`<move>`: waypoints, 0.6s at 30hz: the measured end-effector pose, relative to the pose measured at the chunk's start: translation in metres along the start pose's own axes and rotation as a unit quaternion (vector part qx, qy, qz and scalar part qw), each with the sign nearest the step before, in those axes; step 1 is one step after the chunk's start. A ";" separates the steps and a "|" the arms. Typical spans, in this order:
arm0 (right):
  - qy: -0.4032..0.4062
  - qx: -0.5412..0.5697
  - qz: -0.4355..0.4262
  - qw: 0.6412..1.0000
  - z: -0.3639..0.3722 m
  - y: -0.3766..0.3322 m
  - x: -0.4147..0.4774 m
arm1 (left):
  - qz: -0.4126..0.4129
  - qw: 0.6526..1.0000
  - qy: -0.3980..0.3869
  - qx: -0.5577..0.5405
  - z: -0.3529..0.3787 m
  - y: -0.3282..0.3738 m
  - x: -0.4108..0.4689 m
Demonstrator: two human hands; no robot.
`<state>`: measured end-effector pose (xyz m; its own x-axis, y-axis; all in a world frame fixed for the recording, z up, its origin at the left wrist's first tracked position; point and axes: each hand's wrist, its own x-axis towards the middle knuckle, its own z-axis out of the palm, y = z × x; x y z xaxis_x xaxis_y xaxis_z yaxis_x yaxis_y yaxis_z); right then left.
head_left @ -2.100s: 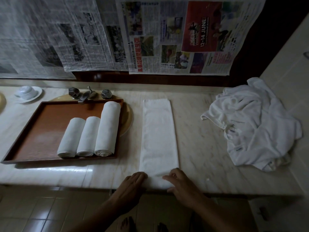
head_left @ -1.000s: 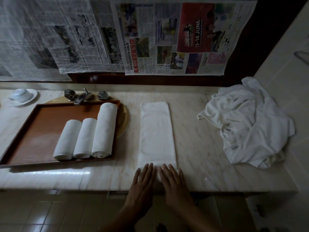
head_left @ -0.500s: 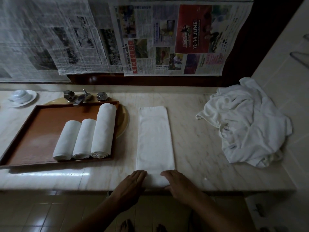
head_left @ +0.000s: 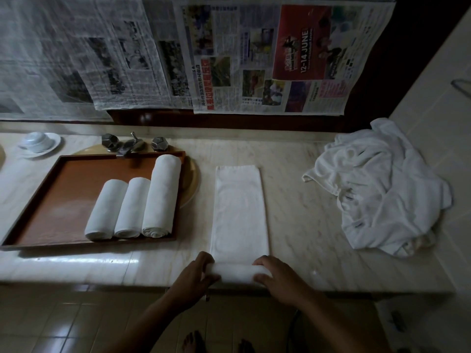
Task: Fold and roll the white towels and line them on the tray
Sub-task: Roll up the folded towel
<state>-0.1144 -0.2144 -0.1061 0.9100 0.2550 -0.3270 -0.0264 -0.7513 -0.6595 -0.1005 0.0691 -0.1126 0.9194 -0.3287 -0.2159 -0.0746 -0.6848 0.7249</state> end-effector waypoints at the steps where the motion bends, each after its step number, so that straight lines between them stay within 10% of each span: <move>1: 0.013 -0.004 -0.002 1.000 0.002 0.001 0.001 | -0.012 1.000 -0.002 -0.013 0.000 0.002 0.000; 12: 0.215 -0.213 -0.103 0.948 0.058 -0.018 -0.006 | -0.089 0.994 0.038 -0.046 0.000 0.021 0.014; 18: 0.174 -0.282 -0.102 0.938 0.057 -0.004 0.003 | 0.059 0.967 0.080 0.235 0.027 0.031 0.011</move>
<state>-0.1353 -0.1762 -0.1428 0.9550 0.2877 0.0724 0.2963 -0.9361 -0.1896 -0.1036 0.0268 -0.1102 0.9391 -0.3431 -0.0178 -0.3151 -0.8807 0.3537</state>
